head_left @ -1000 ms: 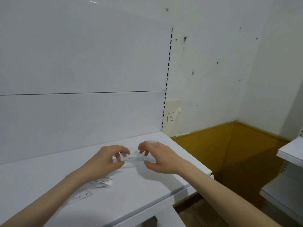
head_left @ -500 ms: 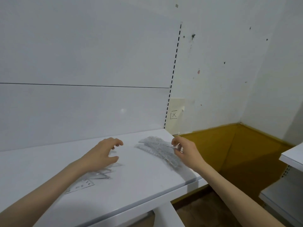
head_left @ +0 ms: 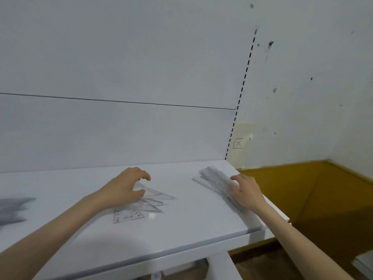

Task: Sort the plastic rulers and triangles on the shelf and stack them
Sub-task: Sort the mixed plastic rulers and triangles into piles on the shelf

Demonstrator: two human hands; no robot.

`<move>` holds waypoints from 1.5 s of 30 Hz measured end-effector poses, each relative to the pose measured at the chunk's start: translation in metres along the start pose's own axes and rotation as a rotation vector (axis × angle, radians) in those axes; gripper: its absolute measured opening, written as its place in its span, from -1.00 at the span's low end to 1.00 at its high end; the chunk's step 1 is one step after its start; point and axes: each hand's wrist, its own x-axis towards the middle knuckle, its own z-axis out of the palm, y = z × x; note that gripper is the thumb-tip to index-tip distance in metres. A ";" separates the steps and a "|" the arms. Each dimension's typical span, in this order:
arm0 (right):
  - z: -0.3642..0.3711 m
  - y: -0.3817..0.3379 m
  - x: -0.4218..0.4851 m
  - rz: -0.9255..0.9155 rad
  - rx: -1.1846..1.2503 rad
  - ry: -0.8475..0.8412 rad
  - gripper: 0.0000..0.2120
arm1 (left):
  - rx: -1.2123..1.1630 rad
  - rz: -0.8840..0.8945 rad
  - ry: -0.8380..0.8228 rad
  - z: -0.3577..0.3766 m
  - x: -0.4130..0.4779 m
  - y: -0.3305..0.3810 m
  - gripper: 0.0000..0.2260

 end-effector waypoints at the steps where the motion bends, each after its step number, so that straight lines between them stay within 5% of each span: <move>1: -0.002 -0.005 0.001 -0.011 0.021 0.023 -0.63 | 0.014 -0.005 0.010 -0.004 -0.003 -0.003 -0.76; 10: 0.003 -0.151 -0.002 -0.288 0.238 -0.003 -0.68 | 0.101 -0.158 0.126 -0.077 -0.080 -0.067 -0.79; 25: 0.081 -0.589 -0.078 -0.904 0.439 -0.276 -0.76 | 0.159 -0.497 0.399 -0.250 -0.382 -0.252 -0.87; 31: 0.116 -0.714 -0.125 -0.842 0.359 -0.317 -0.64 | 0.184 -0.707 0.357 -0.287 -0.471 -0.321 -0.82; 39: 0.129 -0.760 -0.141 -0.630 0.271 -0.314 -0.65 | 0.220 -0.706 0.009 -0.277 -0.460 -0.334 0.15; 43: 0.128 -0.755 -0.134 -0.536 0.358 -0.324 -0.82 | 0.144 -0.659 0.144 -0.276 -0.453 -0.348 -0.33; 45: 0.127 -0.750 -0.130 -0.497 0.402 -0.326 -0.84 | 0.123 -0.657 0.152 -0.277 -0.452 -0.352 -0.39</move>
